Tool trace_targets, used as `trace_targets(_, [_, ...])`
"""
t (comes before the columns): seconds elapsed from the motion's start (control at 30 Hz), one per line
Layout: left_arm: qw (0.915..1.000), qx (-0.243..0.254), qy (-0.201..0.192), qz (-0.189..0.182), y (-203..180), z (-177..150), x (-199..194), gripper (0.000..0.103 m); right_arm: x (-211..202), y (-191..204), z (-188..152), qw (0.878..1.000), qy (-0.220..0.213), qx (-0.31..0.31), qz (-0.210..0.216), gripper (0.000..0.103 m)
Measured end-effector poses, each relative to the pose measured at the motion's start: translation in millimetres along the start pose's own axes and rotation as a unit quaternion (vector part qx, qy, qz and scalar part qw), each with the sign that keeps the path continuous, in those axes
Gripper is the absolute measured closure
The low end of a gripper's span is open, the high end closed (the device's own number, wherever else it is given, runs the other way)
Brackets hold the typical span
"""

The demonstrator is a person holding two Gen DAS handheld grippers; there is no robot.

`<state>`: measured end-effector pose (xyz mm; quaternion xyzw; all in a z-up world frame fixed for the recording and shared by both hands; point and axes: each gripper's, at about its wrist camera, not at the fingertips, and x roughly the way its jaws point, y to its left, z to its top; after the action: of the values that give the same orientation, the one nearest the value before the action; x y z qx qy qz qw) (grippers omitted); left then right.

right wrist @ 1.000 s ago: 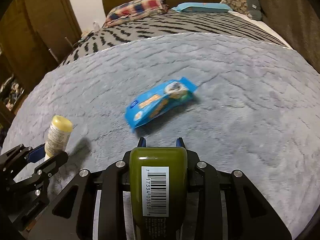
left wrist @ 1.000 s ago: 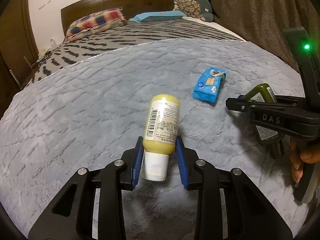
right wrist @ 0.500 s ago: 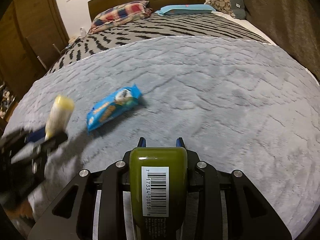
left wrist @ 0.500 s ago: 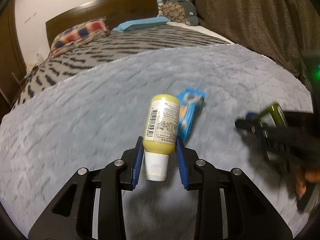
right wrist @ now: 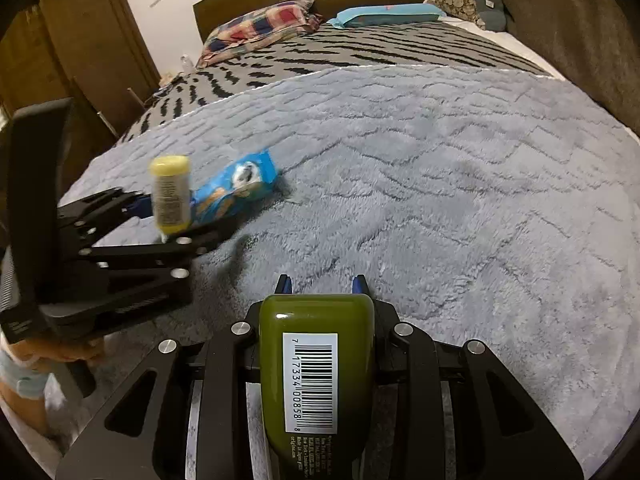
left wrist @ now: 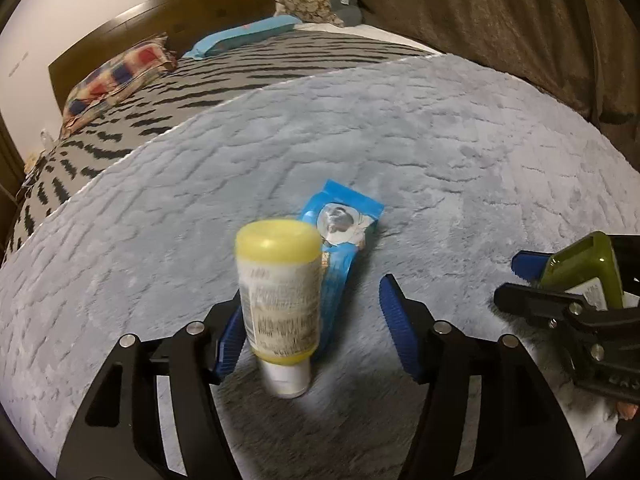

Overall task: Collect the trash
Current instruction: 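Hold the yellow bottle in the left tool and push it onto the blue snack packet, grasping both, then carry bottles and snack packet below the bed edge and open both tools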

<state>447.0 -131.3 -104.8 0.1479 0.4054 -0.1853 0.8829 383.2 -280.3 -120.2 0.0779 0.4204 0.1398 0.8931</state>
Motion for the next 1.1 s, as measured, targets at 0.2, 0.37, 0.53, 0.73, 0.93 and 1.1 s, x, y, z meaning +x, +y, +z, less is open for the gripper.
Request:
trace_targets(0.2, [0.9998, -0.018, 0.013, 0.001, 2, 5, 22, 0.066, -6, -5, -3, 1.0, -0.002, -0.006, 0.004, 0.071])
trace_targets(0.37, [0.9996, -0.026, 0.006, -0.005, 4, 5, 20, 0.072, -11, -12, -4, 1.0, -0.004, 0.0, 0.004, 0.071])
trace_targets(0.53, [0.9998, -0.019, 0.007, -0.008, -1, -1, 7, 0.073, -17, -11, -7, 1.0, -0.004, 0.0, -0.002, 0.071])
trace_targets(0.73, [0.9997, -0.018, 0.003, -0.017, -9, -16, -25, 0.073, -33, -5, -16, 1.0, -0.002, -0.004, -0.012, 0.071])
trace_targets(0.93, [0.9996, -0.022, 0.006, -0.018, -22, -36, -76, 0.073, -68, 13, -35, 1.0, 0.0, -0.01, -0.017, 0.071])
trace_targets(1.1, [0.9996, -0.023, 0.003, -0.019, -39, -66, -133, 0.073, -100, 35, -59, 1.0, 0.001, -0.018, -0.017, 0.071])
